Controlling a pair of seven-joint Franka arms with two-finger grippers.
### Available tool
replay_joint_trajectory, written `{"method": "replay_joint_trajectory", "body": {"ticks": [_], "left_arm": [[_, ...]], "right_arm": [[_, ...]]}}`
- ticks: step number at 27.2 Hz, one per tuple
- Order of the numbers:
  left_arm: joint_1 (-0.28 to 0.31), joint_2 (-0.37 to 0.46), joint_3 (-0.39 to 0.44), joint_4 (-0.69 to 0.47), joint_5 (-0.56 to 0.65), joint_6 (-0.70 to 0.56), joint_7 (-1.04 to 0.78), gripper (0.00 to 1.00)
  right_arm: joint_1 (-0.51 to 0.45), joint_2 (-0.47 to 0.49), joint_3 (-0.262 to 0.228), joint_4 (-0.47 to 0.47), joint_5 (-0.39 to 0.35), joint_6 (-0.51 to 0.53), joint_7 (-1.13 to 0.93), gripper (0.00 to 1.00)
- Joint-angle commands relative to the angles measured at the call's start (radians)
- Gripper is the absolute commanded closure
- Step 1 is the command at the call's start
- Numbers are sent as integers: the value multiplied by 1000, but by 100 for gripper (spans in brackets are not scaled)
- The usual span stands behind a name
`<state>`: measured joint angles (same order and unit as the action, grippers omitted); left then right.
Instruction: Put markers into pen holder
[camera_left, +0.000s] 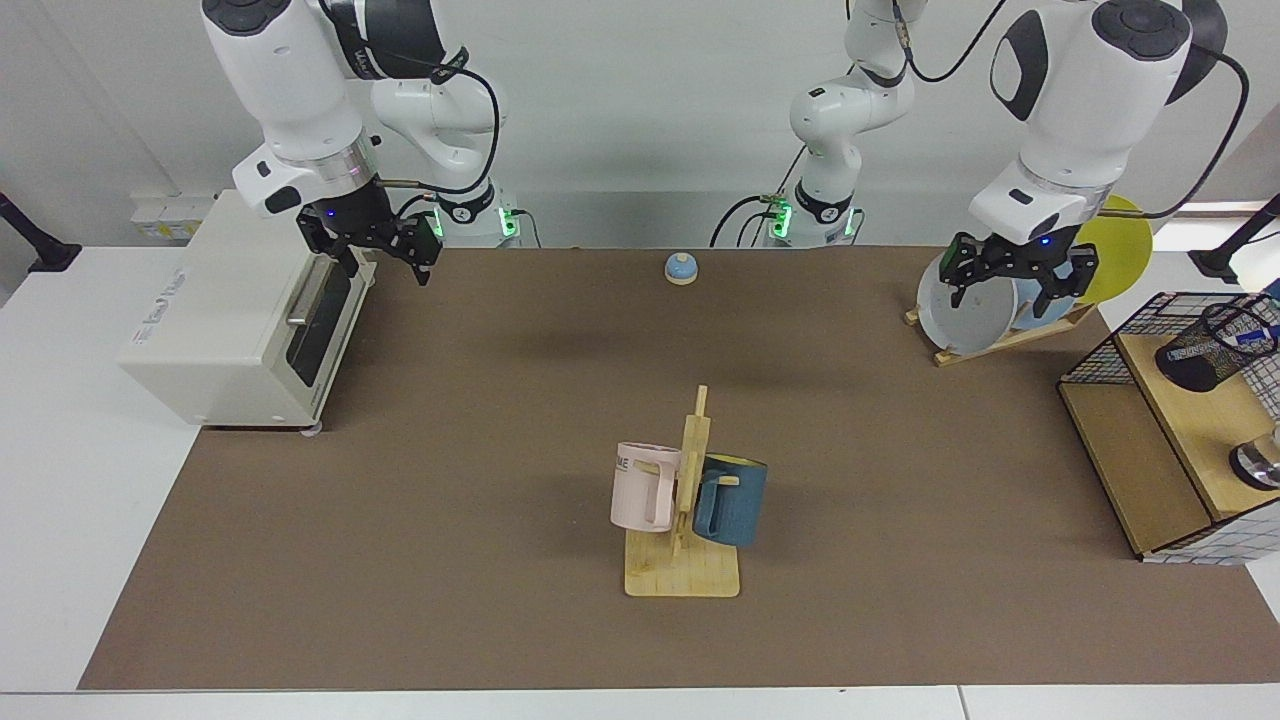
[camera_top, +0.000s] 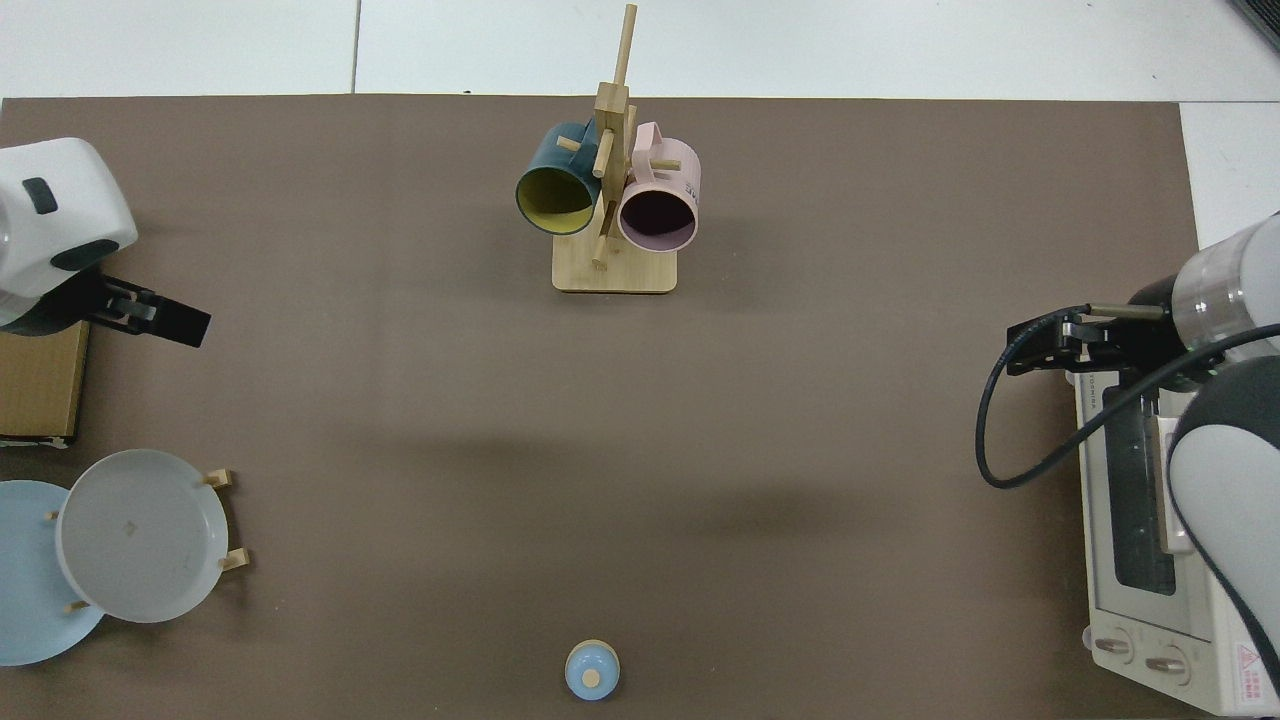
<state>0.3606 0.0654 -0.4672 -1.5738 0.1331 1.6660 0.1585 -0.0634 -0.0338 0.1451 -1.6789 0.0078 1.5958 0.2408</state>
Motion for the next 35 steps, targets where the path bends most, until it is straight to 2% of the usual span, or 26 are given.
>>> {"method": "replay_joint_trajectory", "body": {"ticks": [1, 5, 18, 28, 30, 33, 35], "left_arm": [[-8, -19, -30, -6, -61, -20, -236, 0], [-6, -24, -31, -5, -124, -22, -347, 0], [9, -64, -21, 1, -162, -68, -407, 0], [-11, -68, -19, 1, -159, -61, -401, 0], [-50, -67, 14, 1, -159, -57, -398, 0], [-190, -68, 154, 1, -153, -52, -398, 0], [-259, -68, 232, 1, -155, -49, -396, 0]], "right_arm": [[-26, -21, 8, -19, 18, 10, -32, 0], [-32, -21, 8, -21, 18, 10, -31, 0], [-36, -21, 8, -19, 18, 10, -31, 0], [-35, -21, 8, -21, 18, 10, -31, 0], [-35, -21, 8, -19, 18, 10, -31, 0], [-35, -21, 8, -19, 18, 10, -31, 0], [-36, -21, 8, -19, 18, 10, -31, 0]]}}
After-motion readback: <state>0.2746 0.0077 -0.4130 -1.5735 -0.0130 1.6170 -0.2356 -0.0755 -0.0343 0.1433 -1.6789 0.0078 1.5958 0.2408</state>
